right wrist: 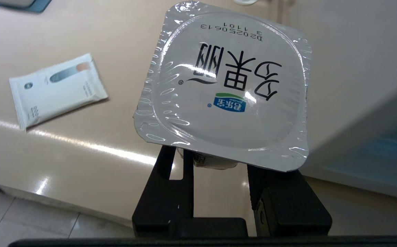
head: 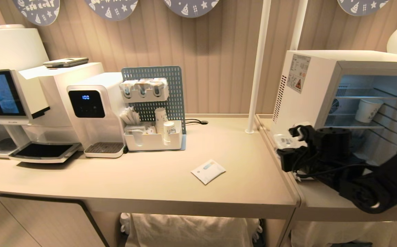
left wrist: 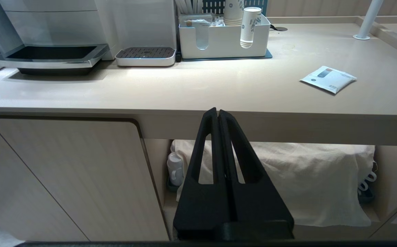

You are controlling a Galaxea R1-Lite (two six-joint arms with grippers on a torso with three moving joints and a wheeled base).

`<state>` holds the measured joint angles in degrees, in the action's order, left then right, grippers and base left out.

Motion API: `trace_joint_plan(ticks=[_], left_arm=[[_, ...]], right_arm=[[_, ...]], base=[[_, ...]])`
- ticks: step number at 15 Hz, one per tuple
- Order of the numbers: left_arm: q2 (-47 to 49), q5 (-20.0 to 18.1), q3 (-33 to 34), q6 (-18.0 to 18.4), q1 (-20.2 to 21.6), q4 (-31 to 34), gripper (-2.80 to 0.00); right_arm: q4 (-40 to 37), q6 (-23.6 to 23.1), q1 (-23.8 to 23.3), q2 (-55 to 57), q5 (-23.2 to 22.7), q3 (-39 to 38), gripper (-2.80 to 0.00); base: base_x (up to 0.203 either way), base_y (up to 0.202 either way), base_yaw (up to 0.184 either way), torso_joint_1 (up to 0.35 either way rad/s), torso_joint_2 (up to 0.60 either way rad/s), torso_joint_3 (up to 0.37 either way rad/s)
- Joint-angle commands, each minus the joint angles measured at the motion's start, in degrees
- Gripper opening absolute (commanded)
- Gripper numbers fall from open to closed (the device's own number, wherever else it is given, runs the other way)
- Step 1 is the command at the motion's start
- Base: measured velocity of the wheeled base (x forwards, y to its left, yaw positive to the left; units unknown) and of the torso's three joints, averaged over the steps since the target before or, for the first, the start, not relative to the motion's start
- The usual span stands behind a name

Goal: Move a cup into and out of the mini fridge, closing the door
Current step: Put the yoghurt in the freezer

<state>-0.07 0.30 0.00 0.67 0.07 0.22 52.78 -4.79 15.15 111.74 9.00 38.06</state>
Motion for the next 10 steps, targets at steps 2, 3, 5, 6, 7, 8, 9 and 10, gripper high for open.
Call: trace_joint_plan(ticks=[2, 3, 5, 6, 7, 8, 9, 10], left_arm=[[0.1, 0.0, 0.1, -0.4, 0.0, 0.0, -2.80], [0.1, 0.0, 0.1, -0.4, 0.0, 0.0, -2.80], [0.1, 0.0, 0.1, -0.4, -0.1, 0.0, -2.80], [0.1, 0.0, 0.1, -0.4, 0.0, 0.0, -2.80], [0.1, 0.0, 0.1, -0.5, 0.0, 0.0, -2.80], [0.1, 0.0, 0.1, -0.5, -0.1, 0.0, -2.80], [0.1, 0.0, 0.1, -0.5, 0.0, 0.0, -2.80], [0.1, 0.0, 0.1, -0.5, -0.1, 0.0, -2.80]], right_arm=[[-1.6, -0.3, 0.5, -22.1, 10.0, -9.1, -2.80], [-3.4, -0.4, 0.8, -28.3, 15.2, -11.6, -2.80], [-8.8, -0.8, 1.8, -41.0, 27.2, -14.5, -2.80], [-12.2, -1.0, 2.2, -47.8, 32.5, -15.5, -2.80], [-16.1, -1.1, 2.2, -54.4, 36.5, -16.3, -2.80], [-20.2, -1.3, 0.9, -60.9, 39.3, -17.3, -2.80], [-24.0, -1.4, -1.8, -67.1, 40.9, -18.6, -2.80], [-27.7, -1.6, -4.8, -73.6, 41.7, -20.2, -2.80]], base=[[0.000, 0.000, 0.000, 0.000, 0.00, 0.000], [0.000, 0.000, 0.000, 0.000, 0.00, 0.000], [0.000, 0.000, 0.000, 0.000, 0.00, 0.000], [0.000, 0.000, 0.000, 0.000, 0.00, 0.000], [0.000, 0.000, 0.000, 0.000, 0.00, 0.000], [0.000, 0.000, 0.000, 0.000, 0.00, 0.000], [0.000, 0.000, 0.000, 0.000, 0.00, 0.000], [0.000, 0.000, 0.000, 0.000, 0.00, 0.000]])
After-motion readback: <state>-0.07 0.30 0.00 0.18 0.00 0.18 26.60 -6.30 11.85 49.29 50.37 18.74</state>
